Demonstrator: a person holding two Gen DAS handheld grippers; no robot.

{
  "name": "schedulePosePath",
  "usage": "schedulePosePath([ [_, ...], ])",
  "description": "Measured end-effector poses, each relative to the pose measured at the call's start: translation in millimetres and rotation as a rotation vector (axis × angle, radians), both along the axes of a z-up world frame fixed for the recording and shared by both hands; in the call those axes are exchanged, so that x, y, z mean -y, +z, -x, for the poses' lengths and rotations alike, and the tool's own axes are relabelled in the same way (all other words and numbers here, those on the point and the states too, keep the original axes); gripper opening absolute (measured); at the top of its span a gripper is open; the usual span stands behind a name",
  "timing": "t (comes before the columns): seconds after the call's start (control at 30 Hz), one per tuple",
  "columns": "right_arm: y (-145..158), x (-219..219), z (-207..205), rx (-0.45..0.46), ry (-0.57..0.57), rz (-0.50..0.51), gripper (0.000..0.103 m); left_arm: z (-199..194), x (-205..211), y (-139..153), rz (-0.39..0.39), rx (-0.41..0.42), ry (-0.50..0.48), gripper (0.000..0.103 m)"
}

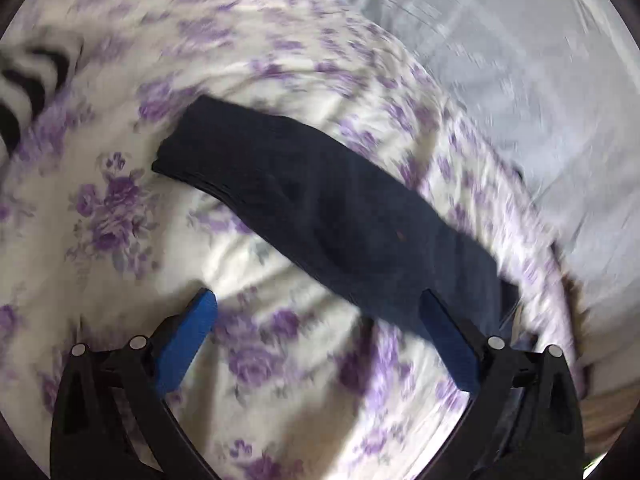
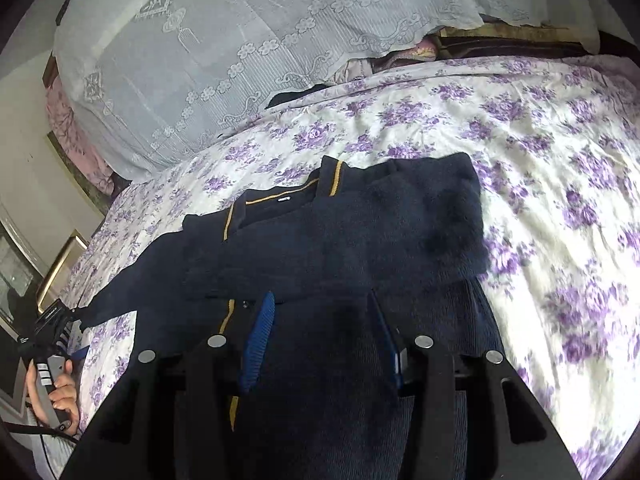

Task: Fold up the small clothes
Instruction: 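Grasp the cuff of the other sleeve with the left tool, then lift the sleeve with the left tool and fold it across the body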

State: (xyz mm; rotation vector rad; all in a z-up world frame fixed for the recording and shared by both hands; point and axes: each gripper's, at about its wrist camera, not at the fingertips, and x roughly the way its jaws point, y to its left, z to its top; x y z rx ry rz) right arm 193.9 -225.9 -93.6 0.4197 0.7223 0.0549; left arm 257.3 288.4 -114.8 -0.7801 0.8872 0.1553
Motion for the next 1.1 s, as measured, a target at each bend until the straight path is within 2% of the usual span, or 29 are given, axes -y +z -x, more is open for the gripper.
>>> schedulePosePath([
  [0.03, -3.8, 2.3, 3.7, -0.003, -0.011, -0.026, 0.049, -1.9, -7.1, 1.5, 0.022, 0.029, 0.018, 0.099],
  [0.1, -9.0, 9.3, 4.9, -0.01, -0.023, -0.065, 0.049, -9.5, -10.6, 3.1, 0.014, 0.052, 0.025, 0.099],
  [0.27, -17.2, 15.9, 1.5, -0.017, -0.035, -0.096, 0.049, -28.2, -22.2, 2.3, 0.03, 0.094, 0.048, 0.098],
  [0.33, -20.3, 15.2, -1.0, -0.029, -0.031, -0.092, 0.049, -27.7, -30.4, 2.4, 0.039, 0.106, 0.075, 0.085],
  [0.37, -21.6, 14.9, -1.6, -0.033, -0.029, -0.092, 0.049, -26.8, -33.9, 1.6, 0.036, 0.094, 0.093, 0.063],
  [0.4, -22.2, 15.2, -1.8, -0.034, -0.028, -0.092, 0.049, -26.1, -37.1, -1.4, 0.046, 0.084, 0.104, 0.052],
  [0.43, -22.1, 15.2, -2.2, -0.032, -0.028, -0.092, 0.049, -26.0, -40.4, -4.5, 0.062, 0.083, 0.112, 0.049],
  [0.47, -21.8, 15.1, -2.1, -0.029, -0.028, -0.09, 0.049, -23.7, -43.8, -5.6, 0.073, 0.084, 0.123, 0.041],
  [0.5, -21.7, 15.0, -2.2, -0.028, -0.029, -0.088, 0.049, -22.6, -44.8, -4.8, 0.069, 0.081, 0.129, 0.031],
  [0.6, -22.2, 13.5, -2.8, -0.028, -0.027, -0.081, 0.049, -20.2, -42.5, -2.2, 0.05, 0.082, 0.117, 0.016],
  [0.67, -23.5, 12.5, -4.8, -0.036, -0.024, -0.076, 0.05, -19.2, -34.0, 4.7, 0.012, 0.091, 0.093, 0.012],
  [0.83, -26.0, 16.3, -7.3, -0.049, -0.02, -0.098, 0.05, -11.1, 5.0, 32.1, -0.158, 0.125, 0.012, 0.011],
  [1.1, -15.1, 24.0, -1.1, -0.019, -0.045, -0.133, 0.05, -16.0, 75.1, 70.9, -0.333, 0.135, -0.125, 0.01],
])
